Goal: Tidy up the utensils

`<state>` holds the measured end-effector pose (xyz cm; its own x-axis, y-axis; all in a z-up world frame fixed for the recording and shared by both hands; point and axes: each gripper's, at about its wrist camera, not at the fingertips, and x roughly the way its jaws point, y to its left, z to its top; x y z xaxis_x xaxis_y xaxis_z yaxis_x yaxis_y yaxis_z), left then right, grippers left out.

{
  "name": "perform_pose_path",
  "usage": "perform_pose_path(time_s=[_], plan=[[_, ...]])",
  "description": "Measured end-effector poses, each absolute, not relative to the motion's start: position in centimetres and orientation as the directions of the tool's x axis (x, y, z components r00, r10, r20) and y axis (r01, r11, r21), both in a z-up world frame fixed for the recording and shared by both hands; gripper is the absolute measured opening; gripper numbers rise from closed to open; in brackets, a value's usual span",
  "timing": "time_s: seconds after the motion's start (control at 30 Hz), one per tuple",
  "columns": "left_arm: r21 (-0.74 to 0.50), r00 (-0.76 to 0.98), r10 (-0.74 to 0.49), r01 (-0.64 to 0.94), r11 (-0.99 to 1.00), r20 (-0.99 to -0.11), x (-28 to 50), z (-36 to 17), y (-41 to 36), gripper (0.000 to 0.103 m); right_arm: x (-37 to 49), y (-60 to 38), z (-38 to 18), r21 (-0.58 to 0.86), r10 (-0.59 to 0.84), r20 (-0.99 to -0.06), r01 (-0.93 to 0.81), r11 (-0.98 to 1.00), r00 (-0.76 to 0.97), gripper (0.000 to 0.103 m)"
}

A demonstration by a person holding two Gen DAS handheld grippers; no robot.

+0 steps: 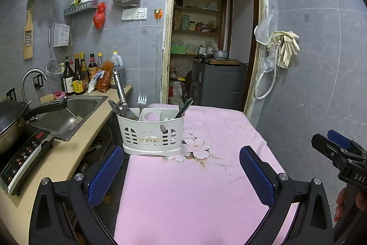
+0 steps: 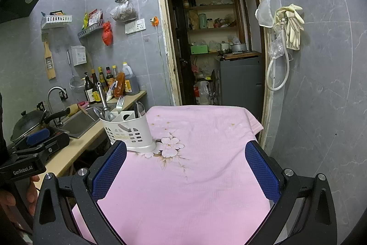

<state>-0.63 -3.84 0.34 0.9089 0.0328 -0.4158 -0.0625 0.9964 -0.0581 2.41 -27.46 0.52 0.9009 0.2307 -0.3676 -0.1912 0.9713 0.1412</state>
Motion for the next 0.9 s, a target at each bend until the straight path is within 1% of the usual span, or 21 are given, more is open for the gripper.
perform_pose_path(time_s=[0.4,0.5,0.67,0.9], plan=[[-0.062,0.907,0.027,-0.059,0.996,-0.420,-0.2,-0.1,-3.8,0.102,3.0,-27.2,-0.1,0.141,0.224,-0.380,-0.183,0.973,0.897,0.102],[-0.063,0.901,0.028,-0.061,0.996,-0.432,0.2,-0.3,-3.6,0.102,3.1,-27.0,-0.1,0.140,0.219,-0.386,-0.178,0.974,0.896,0.101],[-0.040,0.908,0.038,-0.060,0.997,-0.417,0.5,-0.5,-3.7,0.102,3.3,-26.7,-0.3,0.139,0.214,-0.398,-0.172,0.975,0.892,0.102],[-0.029,0.904,0.035,-0.053,0.998,-0.427,1.5,-0.6,-3.4,0.102,4.0,-26.1,-0.5,0.138,0.207,-0.416,-0.163,0.977,0.886,0.101]])
